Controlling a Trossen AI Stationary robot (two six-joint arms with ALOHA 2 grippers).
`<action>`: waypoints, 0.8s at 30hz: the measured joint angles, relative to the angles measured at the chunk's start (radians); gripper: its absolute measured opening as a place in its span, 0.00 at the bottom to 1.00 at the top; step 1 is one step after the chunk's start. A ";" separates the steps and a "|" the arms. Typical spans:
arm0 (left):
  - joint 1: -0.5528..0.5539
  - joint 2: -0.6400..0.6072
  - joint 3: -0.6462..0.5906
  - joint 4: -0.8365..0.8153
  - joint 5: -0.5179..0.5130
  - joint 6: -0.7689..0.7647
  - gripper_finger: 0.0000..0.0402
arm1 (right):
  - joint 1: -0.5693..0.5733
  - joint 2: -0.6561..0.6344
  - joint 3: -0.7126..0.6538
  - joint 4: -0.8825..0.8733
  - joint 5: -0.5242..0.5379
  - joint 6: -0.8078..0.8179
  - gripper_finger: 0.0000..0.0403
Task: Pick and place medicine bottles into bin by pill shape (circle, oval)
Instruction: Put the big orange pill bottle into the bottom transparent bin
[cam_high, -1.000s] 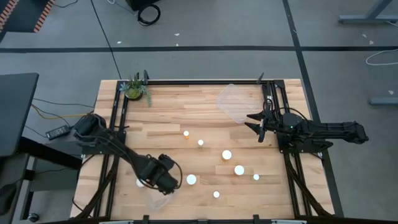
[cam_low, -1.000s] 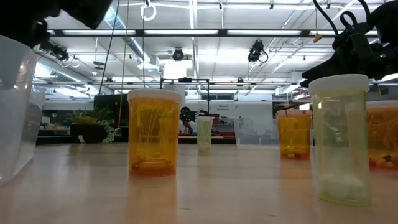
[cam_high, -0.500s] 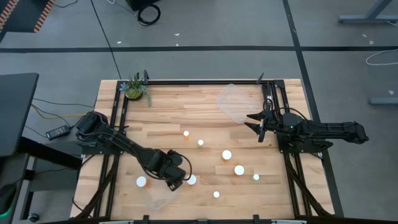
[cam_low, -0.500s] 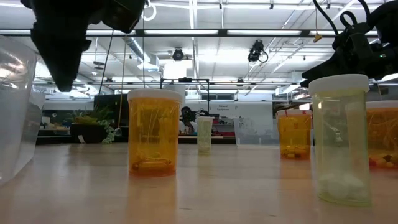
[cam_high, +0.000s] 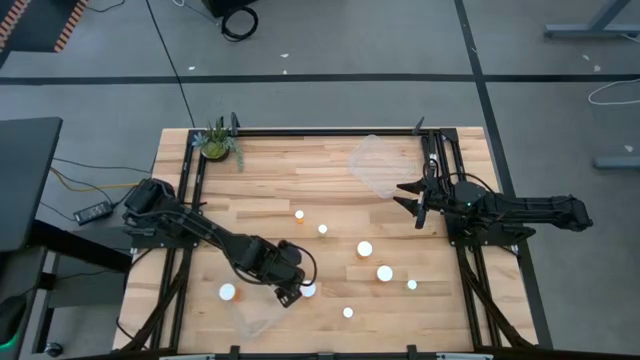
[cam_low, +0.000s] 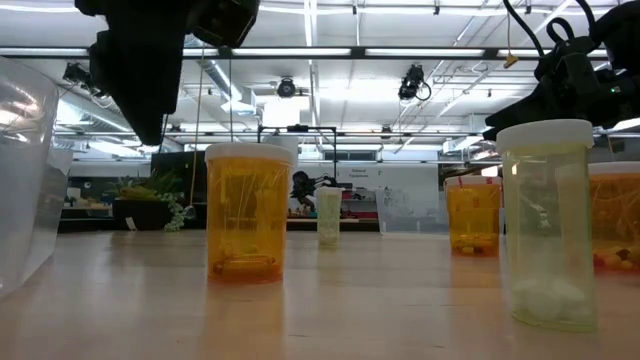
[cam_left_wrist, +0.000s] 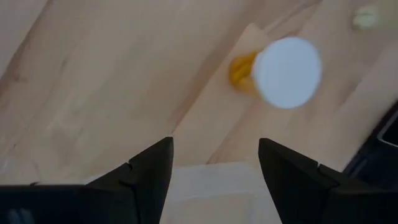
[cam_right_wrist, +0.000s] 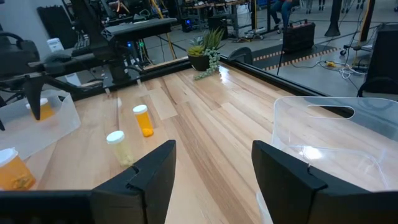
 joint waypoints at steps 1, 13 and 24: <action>0.001 0.000 0.000 0.015 0.001 0.001 0.61 | 0.000 0.000 0.000 0.000 0.000 0.000 0.54; 0.036 0.086 0.109 0.094 0.001 0.146 0.58 | 0.000 0.000 0.000 0.000 0.000 0.000 0.54; 0.054 0.348 0.604 -0.370 -0.012 0.341 0.57 | 0.000 0.000 0.000 0.000 0.000 0.000 0.54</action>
